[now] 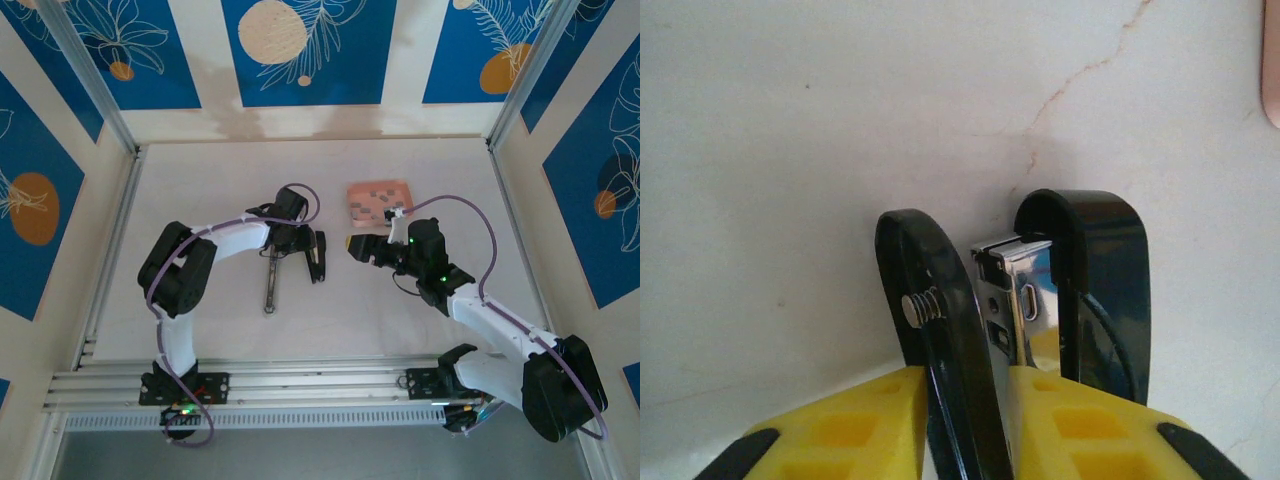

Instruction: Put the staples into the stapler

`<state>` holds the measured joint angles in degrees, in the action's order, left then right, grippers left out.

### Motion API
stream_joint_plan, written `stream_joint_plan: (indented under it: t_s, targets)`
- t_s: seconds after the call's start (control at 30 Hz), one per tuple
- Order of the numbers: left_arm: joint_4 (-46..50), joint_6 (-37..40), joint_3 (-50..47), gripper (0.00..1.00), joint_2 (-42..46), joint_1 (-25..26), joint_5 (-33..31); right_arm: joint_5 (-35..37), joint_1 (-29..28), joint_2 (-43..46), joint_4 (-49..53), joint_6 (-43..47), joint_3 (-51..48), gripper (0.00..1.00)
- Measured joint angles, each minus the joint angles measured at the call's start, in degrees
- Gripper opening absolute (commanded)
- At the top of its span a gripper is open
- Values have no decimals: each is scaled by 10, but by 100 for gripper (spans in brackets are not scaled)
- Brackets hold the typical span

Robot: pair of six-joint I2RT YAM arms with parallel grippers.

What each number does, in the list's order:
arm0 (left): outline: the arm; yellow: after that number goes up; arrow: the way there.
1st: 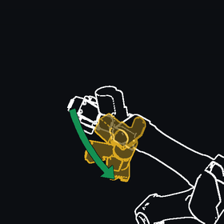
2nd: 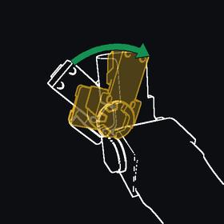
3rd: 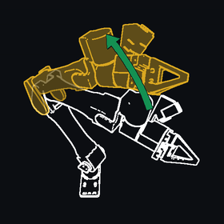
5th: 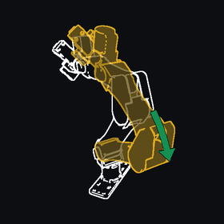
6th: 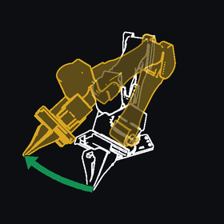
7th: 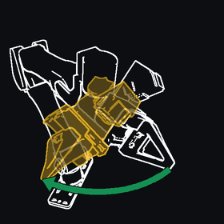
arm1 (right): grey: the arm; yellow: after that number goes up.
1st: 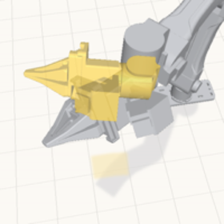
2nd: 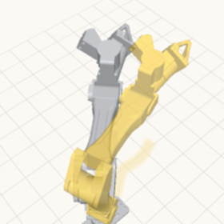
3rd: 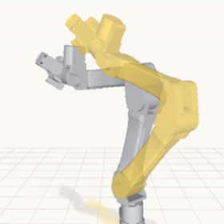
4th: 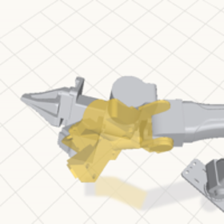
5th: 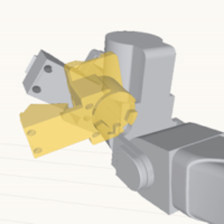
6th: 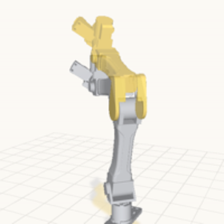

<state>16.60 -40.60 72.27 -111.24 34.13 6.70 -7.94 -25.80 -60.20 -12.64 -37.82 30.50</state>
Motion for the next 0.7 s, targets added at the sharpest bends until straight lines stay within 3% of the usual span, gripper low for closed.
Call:
stream_joint_plan:
  t_s: [0.43, 0.7]
  targets:
    - [-47, -17, -30, 3, 15, 11, -3, -5, 0, 20, -10, 2, -8, 64]
    - [-67, -26, -96, 0, 67, 12, -12, -4, 0, 28, -6, 2, -8, 64]
